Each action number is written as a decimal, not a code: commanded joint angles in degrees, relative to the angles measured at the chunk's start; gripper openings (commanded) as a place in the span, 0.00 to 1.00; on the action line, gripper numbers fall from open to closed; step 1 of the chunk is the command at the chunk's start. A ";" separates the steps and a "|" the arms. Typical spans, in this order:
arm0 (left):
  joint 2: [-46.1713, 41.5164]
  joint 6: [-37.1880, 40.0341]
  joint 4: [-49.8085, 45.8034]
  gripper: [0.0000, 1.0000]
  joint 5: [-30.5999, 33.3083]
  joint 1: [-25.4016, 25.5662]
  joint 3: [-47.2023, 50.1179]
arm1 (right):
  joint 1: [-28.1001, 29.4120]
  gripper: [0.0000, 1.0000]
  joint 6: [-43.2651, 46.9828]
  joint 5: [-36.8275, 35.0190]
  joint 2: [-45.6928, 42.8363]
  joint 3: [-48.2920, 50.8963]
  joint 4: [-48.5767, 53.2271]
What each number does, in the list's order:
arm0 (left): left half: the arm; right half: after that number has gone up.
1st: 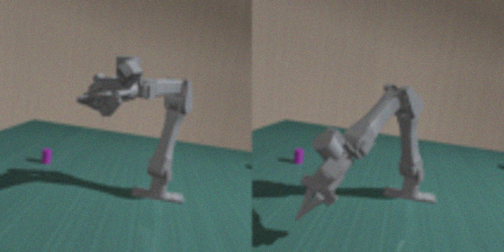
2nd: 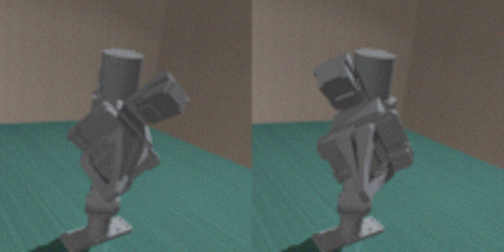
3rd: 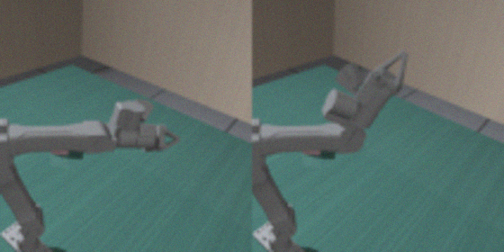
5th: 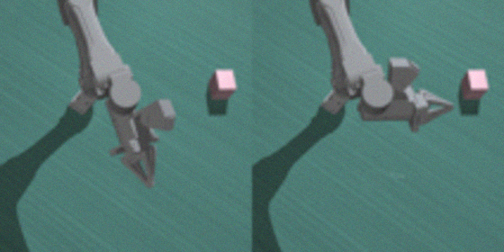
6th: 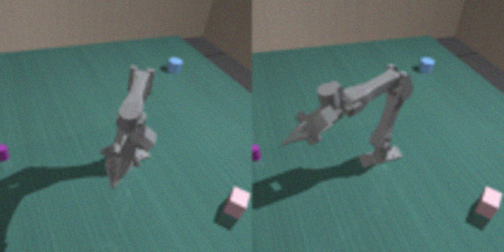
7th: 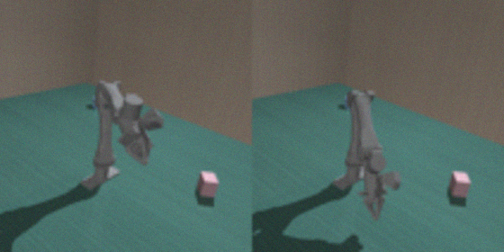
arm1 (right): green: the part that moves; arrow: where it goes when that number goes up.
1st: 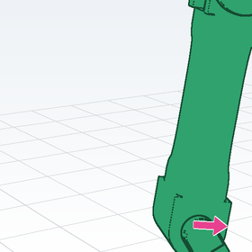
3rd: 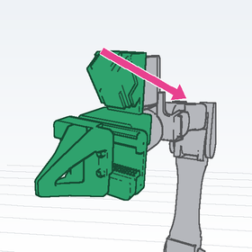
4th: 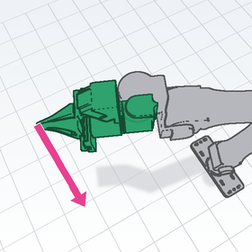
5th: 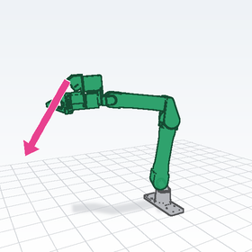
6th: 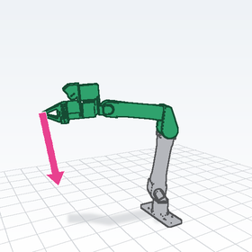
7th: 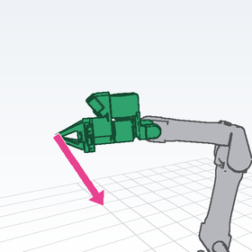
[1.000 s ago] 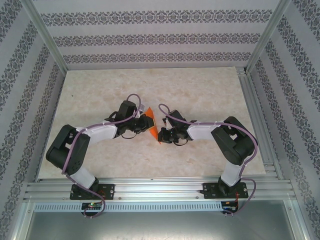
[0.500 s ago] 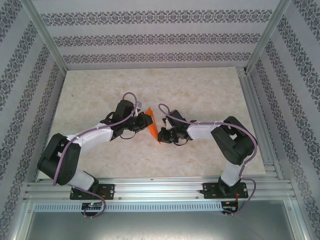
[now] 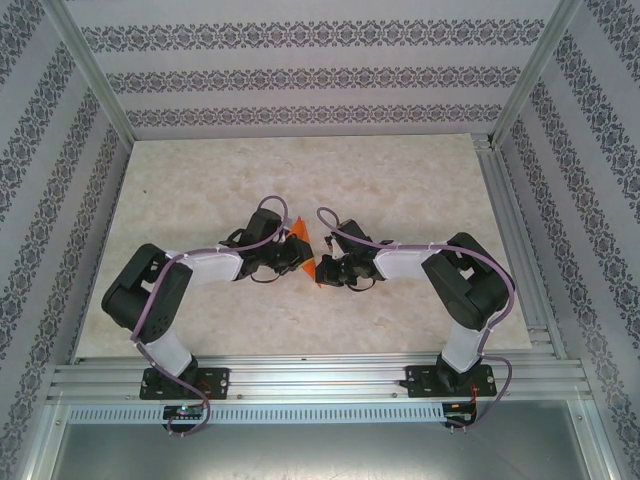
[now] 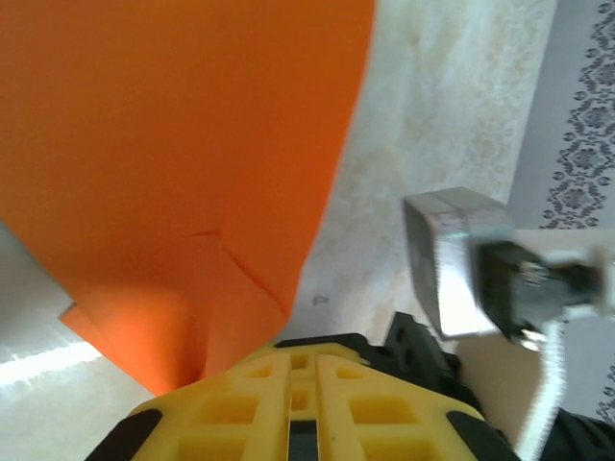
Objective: Fold a paper plane with a square sheet of paper (pick it up from the middle)
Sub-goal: Fold the wing for the fifth time at the center of the table.
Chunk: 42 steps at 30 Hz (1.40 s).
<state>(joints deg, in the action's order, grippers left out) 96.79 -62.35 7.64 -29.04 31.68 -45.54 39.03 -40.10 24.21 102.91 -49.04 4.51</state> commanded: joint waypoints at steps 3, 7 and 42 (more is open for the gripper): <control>1.27 1.61 -0.91 0.19 1.84 0.71 -3.05 | 1.04 0.07 0.92 -3.29 3.08 0.77 3.79; 3.30 4.91 -3.58 0.19 2.80 0.58 -4.53 | 1.01 0.07 0.90 -3.35 2.99 0.80 3.88; 16.13 12.25 -1.77 0.14 1.39 -3.01 -5.62 | 2.06 0.05 1.25 0.81 0.18 5.70 4.34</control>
<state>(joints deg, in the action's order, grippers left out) 108.55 -51.05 5.96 -33.17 29.26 -51.27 39.40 -40.03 24.03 102.00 -46.70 1.28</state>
